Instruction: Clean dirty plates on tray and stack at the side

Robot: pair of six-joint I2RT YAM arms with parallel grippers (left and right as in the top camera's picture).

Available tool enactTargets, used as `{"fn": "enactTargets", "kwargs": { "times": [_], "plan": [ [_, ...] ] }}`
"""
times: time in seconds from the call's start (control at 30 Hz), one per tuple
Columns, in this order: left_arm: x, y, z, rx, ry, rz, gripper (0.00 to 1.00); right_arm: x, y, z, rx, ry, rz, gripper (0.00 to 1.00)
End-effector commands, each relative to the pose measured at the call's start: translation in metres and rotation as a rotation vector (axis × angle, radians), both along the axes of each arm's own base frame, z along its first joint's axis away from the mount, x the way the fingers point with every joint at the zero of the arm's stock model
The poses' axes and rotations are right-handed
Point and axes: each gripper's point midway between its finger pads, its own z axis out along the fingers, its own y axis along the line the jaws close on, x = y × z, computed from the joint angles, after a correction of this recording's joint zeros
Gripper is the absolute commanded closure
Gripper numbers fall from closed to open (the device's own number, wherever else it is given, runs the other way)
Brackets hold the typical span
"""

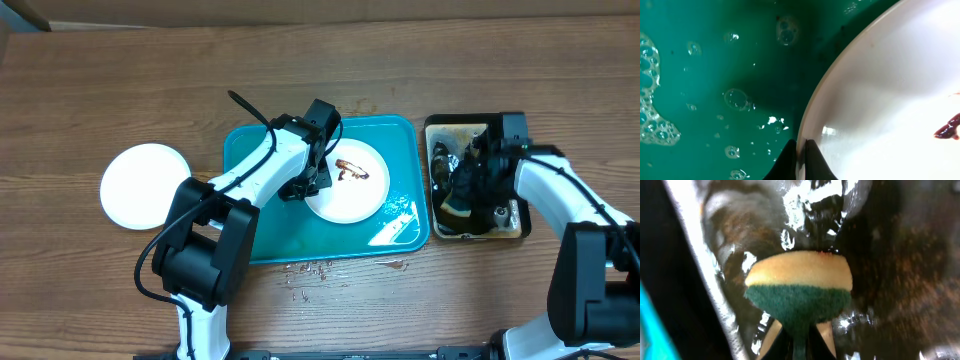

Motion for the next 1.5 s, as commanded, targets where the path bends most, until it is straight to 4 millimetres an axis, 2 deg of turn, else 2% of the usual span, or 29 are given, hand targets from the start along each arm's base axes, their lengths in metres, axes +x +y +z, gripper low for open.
{"fn": "enactTargets", "kwargs": {
  "times": [0.0,0.1,0.17,0.27,0.3,0.33,0.4,0.53,0.67,0.77,0.97,1.47],
  "plan": [
    [-0.001,0.01,-0.009,0.059,0.015,-0.152,0.96,0.038,0.007,0.052,0.027,-0.106,0.013,0.96],
    [0.002,0.009,-0.009,0.06,0.012,-0.263,0.96,0.045,0.016,0.081,0.042,-0.121,0.062,0.96],
    [0.002,0.009,-0.009,0.061,0.013,-0.305,0.96,0.046,0.035,0.094,0.089,-0.137,0.148,0.96],
    [0.004,0.008,-0.009,0.06,0.009,-0.334,0.96,0.044,0.065,0.101,0.135,-0.152,0.226,0.96],
    [0.004,0.008,-0.009,0.06,0.007,-0.338,0.96,0.043,0.073,0.101,0.136,-0.155,0.248,0.96],
    [0.004,0.008,-0.009,0.06,0.008,-0.338,0.96,0.042,0.092,0.101,0.141,-0.171,0.298,0.96],
    [0.004,0.007,-0.009,0.055,0.01,-0.338,0.96,0.04,0.117,0.101,0.148,-0.197,0.359,0.96],
    [0.003,0.007,-0.009,0.053,0.011,-0.338,0.96,0.034,0.161,0.095,0.153,-0.238,0.464,0.96],
    [0.002,0.004,-0.009,0.037,0.015,-0.338,0.96,0.028,0.191,0.08,0.149,-0.223,0.509,0.96],
    [0.002,0.004,-0.01,0.035,0.016,-0.338,0.96,0.023,0.21,0.06,0.146,-0.188,0.523,0.96],
    [0.002,0.004,-0.01,0.034,0.017,-0.338,0.96,0.023,0.226,0.04,0.157,-0.165,0.512,0.96],
    [0.001,0.0,-0.01,0.008,0.02,-0.335,0.96,0.029,0.23,0.004,0.182,-0.079,0.342,0.96]
  ]
}}
